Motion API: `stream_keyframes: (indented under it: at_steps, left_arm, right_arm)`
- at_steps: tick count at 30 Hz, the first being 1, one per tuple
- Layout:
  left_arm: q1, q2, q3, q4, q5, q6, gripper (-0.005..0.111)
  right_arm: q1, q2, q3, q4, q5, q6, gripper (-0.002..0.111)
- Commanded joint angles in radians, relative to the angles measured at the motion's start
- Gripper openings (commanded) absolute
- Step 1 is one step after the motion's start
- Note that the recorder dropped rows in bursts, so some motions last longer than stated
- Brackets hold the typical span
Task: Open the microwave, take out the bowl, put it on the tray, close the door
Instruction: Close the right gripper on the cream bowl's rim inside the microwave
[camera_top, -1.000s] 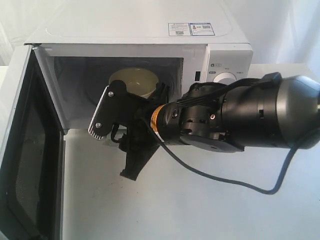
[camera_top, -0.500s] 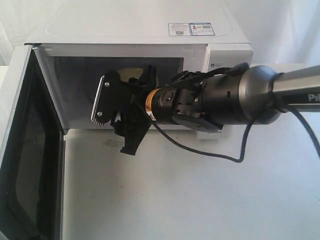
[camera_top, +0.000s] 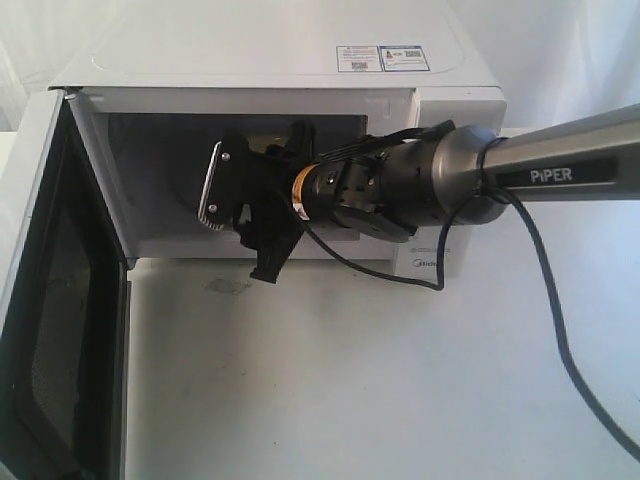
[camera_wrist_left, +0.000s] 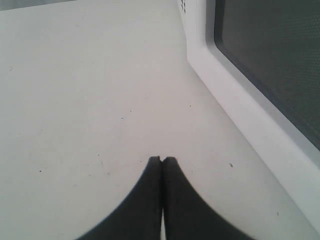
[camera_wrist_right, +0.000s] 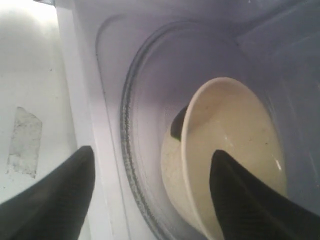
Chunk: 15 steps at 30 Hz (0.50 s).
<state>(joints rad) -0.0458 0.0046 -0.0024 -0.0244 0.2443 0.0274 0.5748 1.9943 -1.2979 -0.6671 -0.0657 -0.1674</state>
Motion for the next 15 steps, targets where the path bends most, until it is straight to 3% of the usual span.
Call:
stream_keyframes:
  at_steps: [1, 15]
  left_arm:
    - [0.005, -0.005, 0.002, -0.005, 0.004, -0.001, 0.0]
    - [0.005, -0.005, 0.002, -0.005, 0.004, -0.001, 0.0]
  right_arm:
    - [-0.011, 0.024, -0.028, 0.0, -0.027, -0.012, 0.061]
    - [-0.031, 0.093, -0.083, 0.004, -0.035, -0.033, 0.061]
